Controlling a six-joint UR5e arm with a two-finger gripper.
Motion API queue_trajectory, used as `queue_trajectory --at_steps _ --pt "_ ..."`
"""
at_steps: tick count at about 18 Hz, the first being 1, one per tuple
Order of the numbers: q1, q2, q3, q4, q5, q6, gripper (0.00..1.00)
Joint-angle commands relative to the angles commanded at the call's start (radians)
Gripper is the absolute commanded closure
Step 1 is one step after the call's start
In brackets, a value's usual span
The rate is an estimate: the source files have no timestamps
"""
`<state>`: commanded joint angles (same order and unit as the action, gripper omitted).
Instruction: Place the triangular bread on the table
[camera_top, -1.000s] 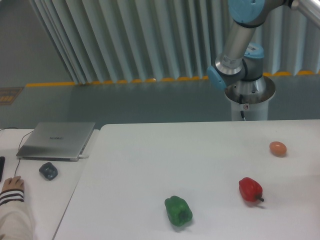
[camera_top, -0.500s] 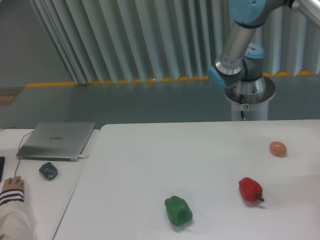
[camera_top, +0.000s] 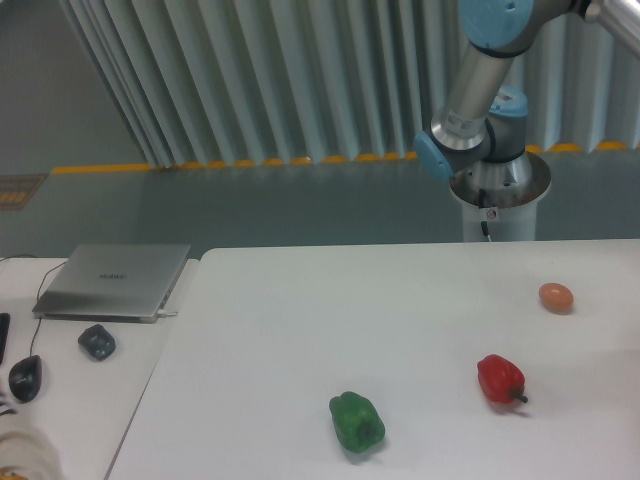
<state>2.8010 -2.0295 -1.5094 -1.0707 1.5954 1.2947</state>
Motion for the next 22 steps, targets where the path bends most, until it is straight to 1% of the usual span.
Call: queue_trajectory --at_steps 1,4,5,6,7,8,12,14,16,17,18,20,22 --pt "0.000 0.000 0.002 -0.002 0.002 0.000 0.34" --pt "0.000 0.002 0.011 -0.011 0.002 -0.005 0.49" --pt "0.002 0.005 0.015 -0.021 0.002 -0.005 0.51" --pt "0.000 0.008 0.029 -0.043 0.002 -0.005 0.56" --pt "0.000 0.009 0.040 -0.070 0.000 -0.002 0.58" --pt "0.003 0.011 0.057 -0.099 -0.006 -0.002 0.64" --pt "0.008 0.015 0.075 -0.141 -0.043 -0.002 0.64" --pt "0.020 0.023 0.100 -0.195 -0.087 0.000 0.64" --pt "0.026 0.025 0.118 -0.233 -0.107 0.005 0.64" --pt "0.029 0.025 0.121 -0.248 -0.109 0.002 0.79" --pt "0.029 0.026 0.123 -0.258 -0.110 0.000 0.87" --pt "0.040 0.035 0.123 -0.276 -0.138 0.011 0.85" --pt "0.058 0.040 0.130 -0.316 -0.196 0.011 0.85"
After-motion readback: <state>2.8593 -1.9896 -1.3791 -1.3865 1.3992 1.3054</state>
